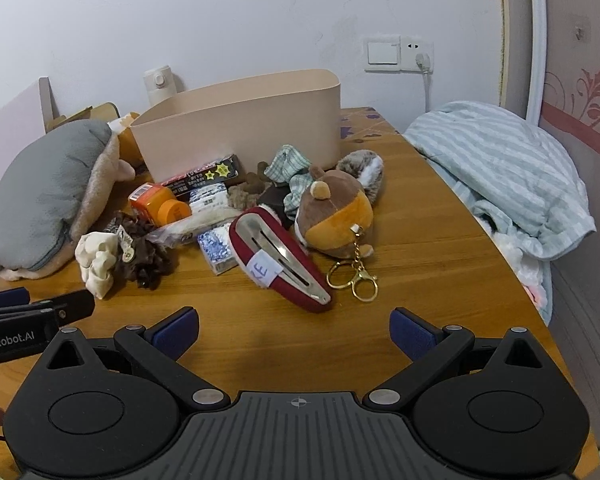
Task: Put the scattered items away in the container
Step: 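Move both tools toward the pile of items in front of the basket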
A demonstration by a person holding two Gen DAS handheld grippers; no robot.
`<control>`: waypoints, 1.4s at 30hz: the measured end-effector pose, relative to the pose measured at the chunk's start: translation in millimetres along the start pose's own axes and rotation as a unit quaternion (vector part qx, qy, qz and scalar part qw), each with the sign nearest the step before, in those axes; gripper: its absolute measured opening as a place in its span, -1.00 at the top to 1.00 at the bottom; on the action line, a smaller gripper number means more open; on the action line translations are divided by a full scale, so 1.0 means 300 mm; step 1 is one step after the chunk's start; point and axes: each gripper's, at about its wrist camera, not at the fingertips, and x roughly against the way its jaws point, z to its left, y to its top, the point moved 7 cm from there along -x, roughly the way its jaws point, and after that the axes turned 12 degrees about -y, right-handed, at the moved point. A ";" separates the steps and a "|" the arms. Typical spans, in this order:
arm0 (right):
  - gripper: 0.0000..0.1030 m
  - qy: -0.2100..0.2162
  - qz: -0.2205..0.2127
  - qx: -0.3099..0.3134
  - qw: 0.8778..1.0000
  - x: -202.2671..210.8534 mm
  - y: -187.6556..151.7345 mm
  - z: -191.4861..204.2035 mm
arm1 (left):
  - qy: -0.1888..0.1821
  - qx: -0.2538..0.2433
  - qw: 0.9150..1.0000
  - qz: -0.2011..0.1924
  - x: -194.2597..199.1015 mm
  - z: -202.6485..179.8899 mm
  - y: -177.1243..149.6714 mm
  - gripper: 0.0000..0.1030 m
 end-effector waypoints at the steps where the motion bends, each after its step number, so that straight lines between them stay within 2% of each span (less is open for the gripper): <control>1: -0.99 0.000 0.002 0.000 1.000 -0.011 0.006 0.002 | 0.000 0.000 1.000 0.000 -0.010 0.006 0.006 -0.78; 13: -0.99 0.000 0.009 0.008 1.000 -0.119 0.043 0.019 | 0.010 0.001 1.000 0.013 -0.137 0.090 0.041 -0.78; 23: -0.79 0.014 0.023 0.024 0.999 -0.212 0.051 0.044 | 0.011 0.008 1.000 0.027 -0.234 0.153 0.060 -0.78; 29: -0.67 0.046 0.026 0.042 0.998 -0.241 0.064 0.091 | 0.002 0.013 0.999 0.030 -0.271 0.177 0.061 -0.78; 37: -0.56 0.044 0.031 0.047 0.997 -0.299 0.088 0.094 | -0.016 0.023 0.999 0.031 -0.301 0.194 0.066 -0.77; 39: -0.51 0.044 0.033 0.049 0.997 -0.310 0.088 0.093 | -0.022 0.026 0.999 0.034 -0.311 0.197 0.068 -0.75; 42: -0.46 0.043 0.034 0.052 0.997 -0.322 0.090 0.097 | -0.037 0.031 0.998 0.041 -0.330 0.196 0.070 -0.61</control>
